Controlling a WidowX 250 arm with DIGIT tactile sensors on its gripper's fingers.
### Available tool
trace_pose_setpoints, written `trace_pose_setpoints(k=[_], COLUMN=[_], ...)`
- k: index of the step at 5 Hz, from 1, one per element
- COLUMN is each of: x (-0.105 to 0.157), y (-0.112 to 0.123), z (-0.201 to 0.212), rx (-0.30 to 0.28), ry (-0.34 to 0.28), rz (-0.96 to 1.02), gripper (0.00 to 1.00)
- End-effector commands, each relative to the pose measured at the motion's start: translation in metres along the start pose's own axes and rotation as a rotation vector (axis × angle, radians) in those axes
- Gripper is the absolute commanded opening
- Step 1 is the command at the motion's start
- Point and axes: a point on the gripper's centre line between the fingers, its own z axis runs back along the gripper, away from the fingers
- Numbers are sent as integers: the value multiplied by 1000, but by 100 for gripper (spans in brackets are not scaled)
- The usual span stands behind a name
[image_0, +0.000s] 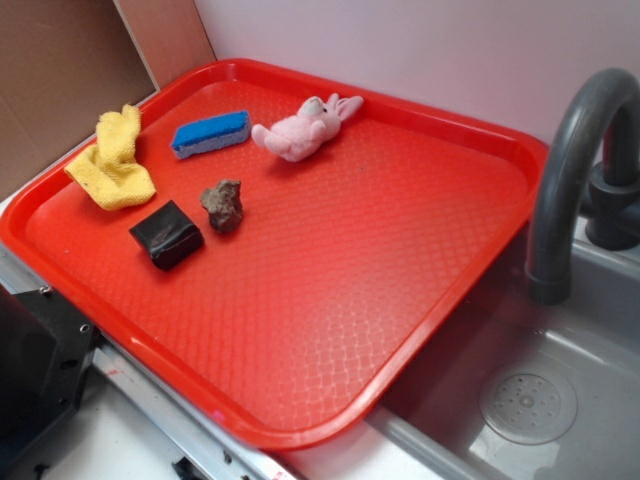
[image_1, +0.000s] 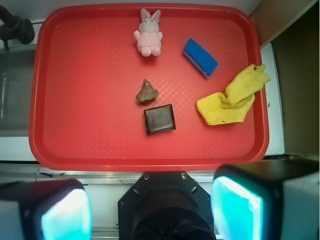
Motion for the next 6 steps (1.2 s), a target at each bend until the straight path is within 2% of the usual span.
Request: trace_pose_setpoints(k=[1,2,3,4,5,6], x=[0,10,27,53,99,134], y=[0,1,-5,-6,-5,4], z=[0,-7,-17,-33,-62,-89], rx=[0,60,158,115,84,94], ry=[0,-39,-188,-223,-297,-317], rz=[0,81,213,191,141,129], gripper=[100,100,100,100,100,100])
